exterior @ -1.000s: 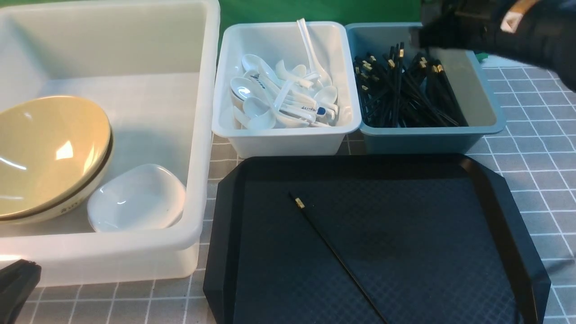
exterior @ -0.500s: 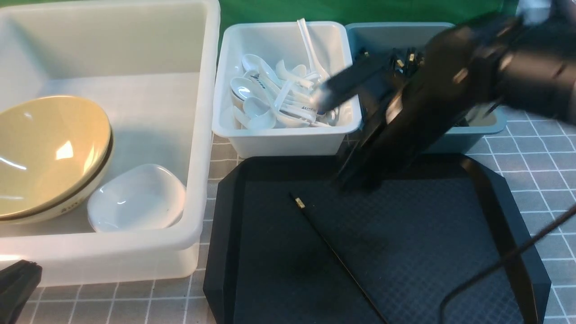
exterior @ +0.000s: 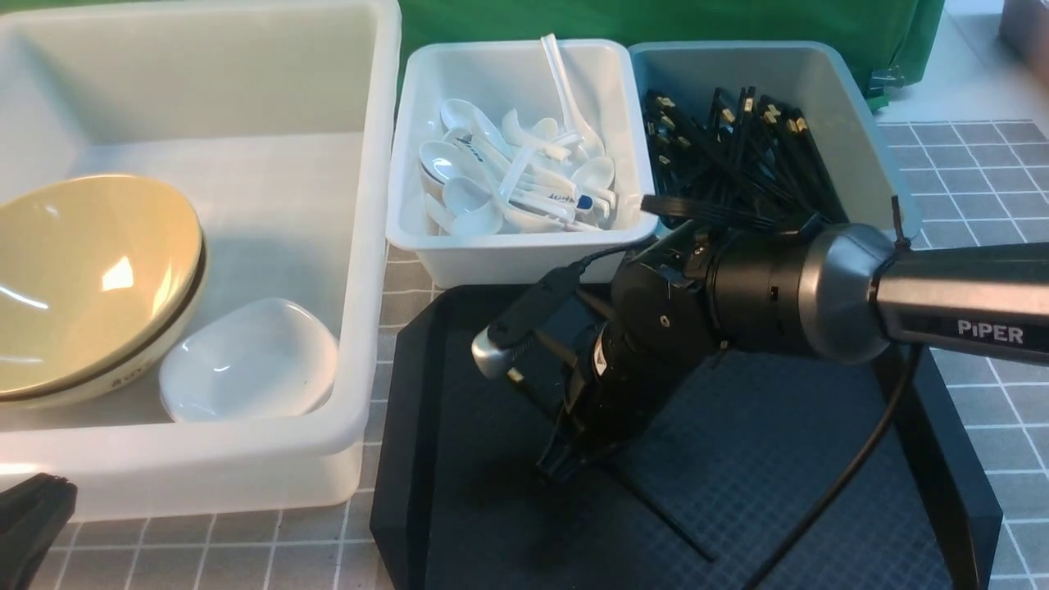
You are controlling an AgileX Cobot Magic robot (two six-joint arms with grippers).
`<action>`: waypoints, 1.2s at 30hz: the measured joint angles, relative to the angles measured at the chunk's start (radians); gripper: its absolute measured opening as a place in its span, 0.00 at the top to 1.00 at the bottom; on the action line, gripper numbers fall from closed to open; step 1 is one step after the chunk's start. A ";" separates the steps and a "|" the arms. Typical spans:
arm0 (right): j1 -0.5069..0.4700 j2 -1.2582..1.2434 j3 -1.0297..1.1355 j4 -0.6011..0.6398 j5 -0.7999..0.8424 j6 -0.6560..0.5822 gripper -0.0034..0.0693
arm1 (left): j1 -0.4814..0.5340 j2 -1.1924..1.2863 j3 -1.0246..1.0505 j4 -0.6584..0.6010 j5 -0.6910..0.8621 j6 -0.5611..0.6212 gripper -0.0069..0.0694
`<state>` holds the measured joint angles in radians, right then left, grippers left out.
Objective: On grey table put chopsticks spoon bowls plates into blue grey white boxes.
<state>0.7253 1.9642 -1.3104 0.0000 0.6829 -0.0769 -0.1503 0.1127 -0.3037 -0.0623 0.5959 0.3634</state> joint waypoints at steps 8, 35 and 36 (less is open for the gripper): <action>0.009 -0.302 0.005 -0.033 -0.031 -0.093 0.88 | 0.000 0.000 0.000 0.000 -0.001 0.000 0.92; -0.290 -0.767 0.046 -0.191 -0.201 -0.010 0.89 | 0.000 0.000 0.000 0.005 -0.023 0.000 0.92; -0.277 -0.843 0.111 -0.191 -0.238 0.006 0.90 | 0.000 0.000 0.000 0.005 -0.023 0.000 0.92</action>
<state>0.4483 1.1215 -1.1995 -0.1915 0.4448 -0.0707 -0.1503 0.1127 -0.3037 -0.0574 0.5728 0.3634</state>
